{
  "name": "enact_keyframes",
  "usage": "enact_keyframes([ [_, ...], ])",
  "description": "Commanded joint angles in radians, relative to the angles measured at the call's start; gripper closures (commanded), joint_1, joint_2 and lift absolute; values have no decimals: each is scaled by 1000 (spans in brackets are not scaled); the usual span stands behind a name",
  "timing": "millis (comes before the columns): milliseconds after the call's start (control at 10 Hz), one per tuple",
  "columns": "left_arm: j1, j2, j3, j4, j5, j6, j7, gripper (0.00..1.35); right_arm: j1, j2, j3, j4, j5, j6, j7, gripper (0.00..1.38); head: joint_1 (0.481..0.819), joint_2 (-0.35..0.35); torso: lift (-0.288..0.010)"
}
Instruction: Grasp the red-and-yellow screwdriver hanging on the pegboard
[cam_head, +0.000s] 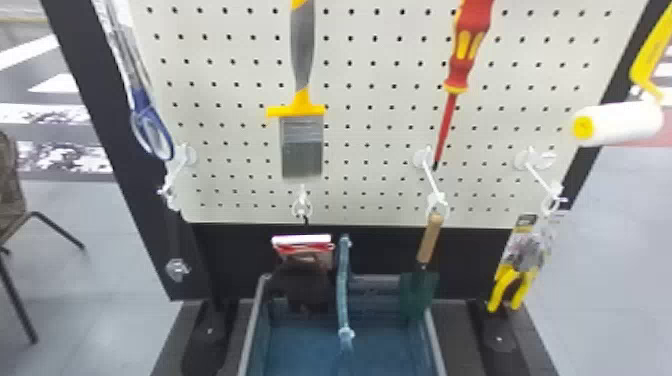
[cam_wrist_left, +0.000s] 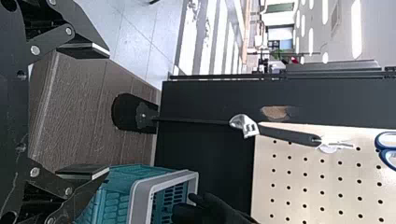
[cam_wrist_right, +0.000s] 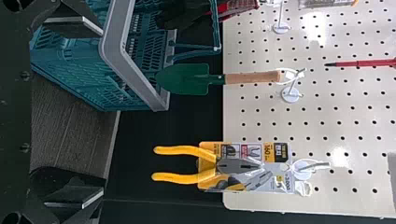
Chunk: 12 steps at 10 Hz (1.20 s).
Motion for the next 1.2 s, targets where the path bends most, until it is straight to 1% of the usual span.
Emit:
enact_keyframes([
  [0,-2,0,0,0,0,0,0,406,-5,0,0,-3,2,0,1,108,549,0,-100],
  [500,-6,0,0,2,-2,0,0,406,-12,0,0,-8,1,0,5,108,549,0,-100],
  [700,-4,0,-2,0,-2,0,0,406,-18,0,0,-28,1,0,6,107,549,0,-100],
  [800,-4,0,0,2,-2,0,0,406,-25,0,0,-35,-2,0,12,105,549,0,-100],
  [900,-4,0,0,0,-2,0,0,406,-44,0,0,-43,-2,0,40,105,549,0,-100],
  [1000,-4,1,0,2,-2,0,0,406,-63,-2,2,-57,1,0,52,104,549,0,-100],
  [1100,-4,1,0,2,-2,0,0,406,-74,-2,2,-67,-4,-3,54,104,549,0,-100],
])
